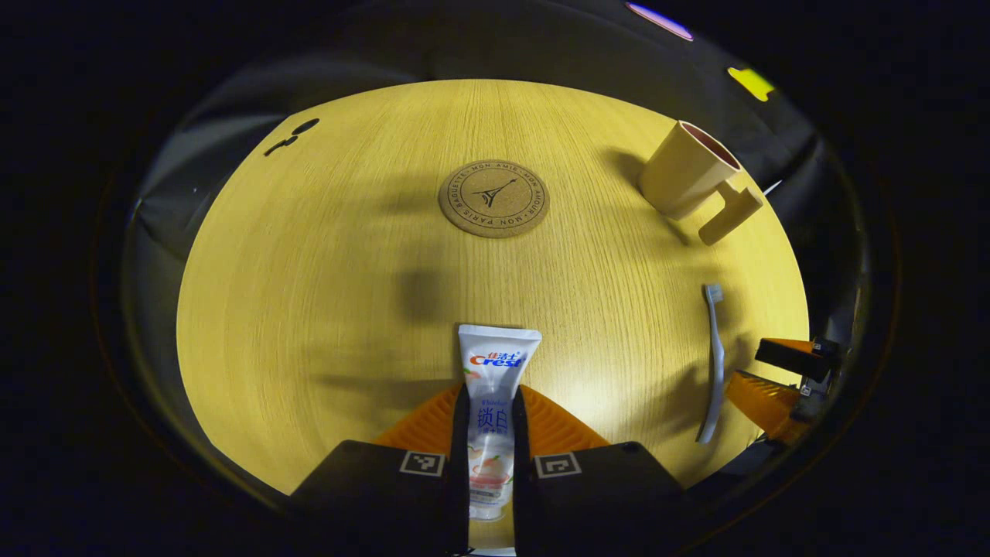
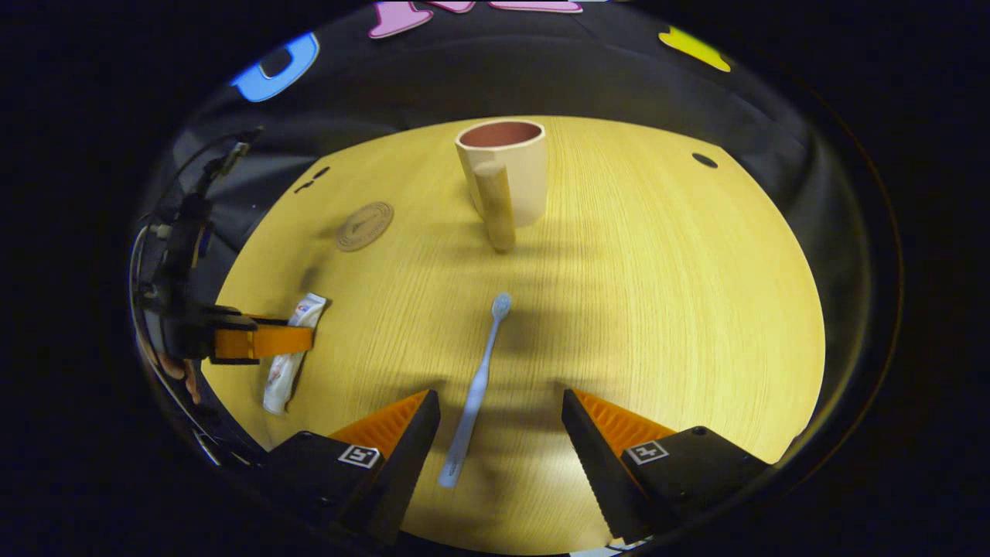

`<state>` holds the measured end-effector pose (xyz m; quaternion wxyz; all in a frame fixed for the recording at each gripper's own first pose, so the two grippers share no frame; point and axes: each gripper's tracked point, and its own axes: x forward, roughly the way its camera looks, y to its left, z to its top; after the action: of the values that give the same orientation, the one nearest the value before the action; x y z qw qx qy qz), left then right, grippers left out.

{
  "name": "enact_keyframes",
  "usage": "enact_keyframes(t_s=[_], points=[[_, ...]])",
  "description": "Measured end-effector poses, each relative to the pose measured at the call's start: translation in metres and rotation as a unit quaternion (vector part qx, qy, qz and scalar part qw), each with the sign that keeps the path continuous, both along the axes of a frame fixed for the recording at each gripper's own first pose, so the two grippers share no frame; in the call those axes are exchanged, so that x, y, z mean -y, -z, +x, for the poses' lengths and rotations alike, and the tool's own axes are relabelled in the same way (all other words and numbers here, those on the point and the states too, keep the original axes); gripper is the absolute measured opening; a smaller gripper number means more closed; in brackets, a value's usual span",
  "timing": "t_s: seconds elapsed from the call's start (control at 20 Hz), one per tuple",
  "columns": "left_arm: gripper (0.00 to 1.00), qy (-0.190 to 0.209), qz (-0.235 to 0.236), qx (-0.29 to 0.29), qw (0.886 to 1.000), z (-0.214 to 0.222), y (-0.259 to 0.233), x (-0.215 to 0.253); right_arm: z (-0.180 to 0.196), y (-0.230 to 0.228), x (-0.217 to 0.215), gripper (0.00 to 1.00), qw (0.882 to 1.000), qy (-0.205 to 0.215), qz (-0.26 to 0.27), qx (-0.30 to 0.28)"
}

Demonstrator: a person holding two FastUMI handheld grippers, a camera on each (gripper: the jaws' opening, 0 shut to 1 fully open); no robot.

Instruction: Put the toothbrush and toothpaste on the desktop into the cup, then pick up the cup and place it on the coaster on the desktop.

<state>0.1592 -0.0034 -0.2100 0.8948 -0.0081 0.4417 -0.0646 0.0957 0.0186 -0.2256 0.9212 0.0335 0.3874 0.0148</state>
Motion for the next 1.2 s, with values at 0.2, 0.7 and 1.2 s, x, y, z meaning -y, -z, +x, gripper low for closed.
enact_keyframes(t_s=[0.2,0.7,1.2], points=[[0.28,-0.005,-0.022,0.010,1.000,0.000,0.000,0.001,-0.001,0.014,-0.010,0.90,0.999,0.002,-0.012,-0.035],[0.29,0.002,-0.015,0.011,1.000,-0.001,0.002,0.001,0.023,0.012,-0.020,0.16,0.998,0.030,-0.014,-0.057],[0.28,0.010,0.018,0.024,1.000,0.000,0.002,0.001,0.021,0.009,-0.025,0.05,0.998,0.008,0.050,-0.038]])
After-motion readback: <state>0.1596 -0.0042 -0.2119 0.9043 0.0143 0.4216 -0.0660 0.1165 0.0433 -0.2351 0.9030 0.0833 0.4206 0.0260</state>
